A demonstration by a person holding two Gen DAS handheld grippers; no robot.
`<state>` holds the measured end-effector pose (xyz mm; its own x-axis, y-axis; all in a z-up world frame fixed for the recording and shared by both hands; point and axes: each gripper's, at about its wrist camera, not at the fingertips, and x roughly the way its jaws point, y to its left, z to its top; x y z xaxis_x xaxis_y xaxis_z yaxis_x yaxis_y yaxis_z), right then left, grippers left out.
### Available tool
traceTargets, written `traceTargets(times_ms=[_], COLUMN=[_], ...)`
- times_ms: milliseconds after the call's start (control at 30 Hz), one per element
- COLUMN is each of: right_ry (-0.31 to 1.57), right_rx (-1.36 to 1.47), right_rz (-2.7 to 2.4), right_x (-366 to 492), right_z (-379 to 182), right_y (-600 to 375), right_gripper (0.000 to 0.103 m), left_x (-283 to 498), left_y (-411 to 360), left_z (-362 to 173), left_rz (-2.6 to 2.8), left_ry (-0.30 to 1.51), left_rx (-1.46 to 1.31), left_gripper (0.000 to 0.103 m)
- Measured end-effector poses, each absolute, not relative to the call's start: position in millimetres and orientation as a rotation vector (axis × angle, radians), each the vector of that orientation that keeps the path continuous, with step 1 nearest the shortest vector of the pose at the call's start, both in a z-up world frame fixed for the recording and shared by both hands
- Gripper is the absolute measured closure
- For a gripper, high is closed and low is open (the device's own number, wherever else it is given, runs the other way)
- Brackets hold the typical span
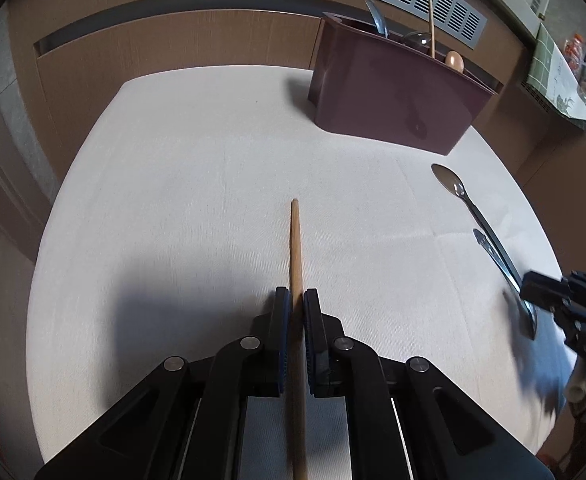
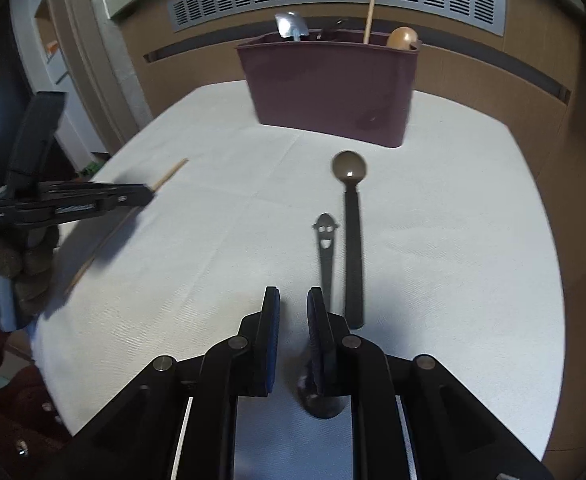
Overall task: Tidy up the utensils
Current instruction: 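Grasp the second wooden chopstick with the left tool while the right tool grasps the smiley-face spoon, then lift the chopstick with the left tool while the right tool lifts the smiley-face spoon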
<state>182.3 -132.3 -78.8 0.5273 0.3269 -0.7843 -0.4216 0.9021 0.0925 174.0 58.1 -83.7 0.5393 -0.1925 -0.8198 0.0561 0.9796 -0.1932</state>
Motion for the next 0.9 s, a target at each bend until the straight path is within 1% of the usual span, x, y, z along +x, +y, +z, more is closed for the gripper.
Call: traceTargets(times_ms=[467, 567, 633, 767, 900], right_ry=[0.94, 0.912, 0.895, 0.914, 0.902], right_rx=[-0.168, -0.236, -0.255, -0.155, -0.116], right_rz=[0.389, 0.378, 0.378, 0.412, 0.414], right_x=[207.0, 202.9, 199.7, 202.3, 198.7], right_z=[-93.1, -93.3, -93.0, -90.2, -87.9], right_y=[-122.4, -108.5, -102.7, -110.0, -116.4], right_gripper=[0.09, 0.094, 0.094, 0.094, 0.094], left_x=[158.1, 159.5, 161.5, 163.1, 166.6], left_y=[52.8, 54.2, 55.9, 55.3, 54.0], left_z=[-81.4, -81.1, -80.5, -79.7, -80.8], left_rz=[-0.203, -0.211, -0.219, -0.217, -0.212], left_ry=[1.029, 1.039, 1.054, 1.062, 1.059], left_rx=[-0.094, -0.097, -0.107, -0.105, -0.116], left_gripper=[0.095, 0.095, 0.095, 0.095, 0.095])
